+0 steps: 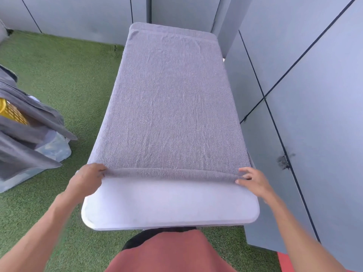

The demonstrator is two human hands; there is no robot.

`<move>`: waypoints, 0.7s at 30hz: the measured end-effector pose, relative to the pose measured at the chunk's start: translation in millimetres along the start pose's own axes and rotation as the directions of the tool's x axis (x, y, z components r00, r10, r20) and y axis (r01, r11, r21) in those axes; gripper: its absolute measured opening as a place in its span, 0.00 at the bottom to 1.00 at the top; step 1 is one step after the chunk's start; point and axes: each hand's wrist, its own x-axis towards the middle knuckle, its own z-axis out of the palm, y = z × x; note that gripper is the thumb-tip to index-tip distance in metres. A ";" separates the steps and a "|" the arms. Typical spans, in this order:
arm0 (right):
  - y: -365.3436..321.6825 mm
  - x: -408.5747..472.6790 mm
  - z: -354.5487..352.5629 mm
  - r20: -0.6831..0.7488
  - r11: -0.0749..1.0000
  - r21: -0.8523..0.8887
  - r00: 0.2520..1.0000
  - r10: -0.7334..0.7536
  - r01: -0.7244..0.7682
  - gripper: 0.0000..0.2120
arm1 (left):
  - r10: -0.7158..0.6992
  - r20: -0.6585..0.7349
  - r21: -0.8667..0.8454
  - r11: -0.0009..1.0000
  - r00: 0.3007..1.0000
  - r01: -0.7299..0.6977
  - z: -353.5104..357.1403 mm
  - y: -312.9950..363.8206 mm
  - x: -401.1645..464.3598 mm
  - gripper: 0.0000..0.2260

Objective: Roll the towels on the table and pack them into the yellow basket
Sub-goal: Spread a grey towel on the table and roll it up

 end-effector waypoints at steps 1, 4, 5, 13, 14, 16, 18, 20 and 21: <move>0.3 3.9 0.5 -0.035 0.999 0.031 0.999 0.024 -0.023 0.21 | -0.034 -0.003 -0.118 0.992 0.999 0.034 -3.3 0.8 4.8 0.12; -0.1 11.1 8.7 -0.251 1.000 -0.001 0.968 -0.009 0.009 0.15 | -0.047 -0.153 -0.218 0.976 0.987 0.013 -6.5 3.2 11.4 0.08; 0.8 10.7 13.6 -0.322 0.996 -0.078 0.945 -0.062 0.039 0.11 | -0.002 -0.239 -0.130 0.991 0.971 -0.030 -2.8 3.2 10.4 0.07; 24.5 -11.0 42.4 -0.264 0.828 -0.531 0.893 -0.364 0.181 0.21 | 0.282 -0.388 0.230 0.952 0.877 -0.204 41.2 7.3 -27.5 0.18; 23.5 -5.3 39.8 -0.241 0.845 -0.501 0.908 -0.344 0.187 0.21 | 0.286 -0.381 0.225 0.951 0.879 -0.212 40.5 7.5 -23.8 0.18; 16.8 7.7 32.8 -0.211 0.873 -0.456 0.932 -0.293 0.171 0.19 | 0.264 -0.373 0.172 0.962 0.889 -0.214 35.7 10.9 -14.4 0.15; 11.5 19.5 27.0 -0.164 0.869 -0.467 0.950 -0.266 0.163 0.17 | 0.230 -0.339 0.127 0.972 0.912 -0.198 28.3 14.4 -5.8 0.10; 11.8 25.7 22.8 -0.107 0.849 -0.498 0.960 -0.260 0.175 0.15 | 0.212 -0.277 0.138 0.974 0.937 -0.179 22.2 10.7 1.4 0.06; 13.5 25.6 21.0 -0.075 0.842 -0.509 0.964 -0.254 0.182 0.15 | 0.207 -0.240 0.150 0.973 0.948 -0.174 20.3 5.5 3.9 0.05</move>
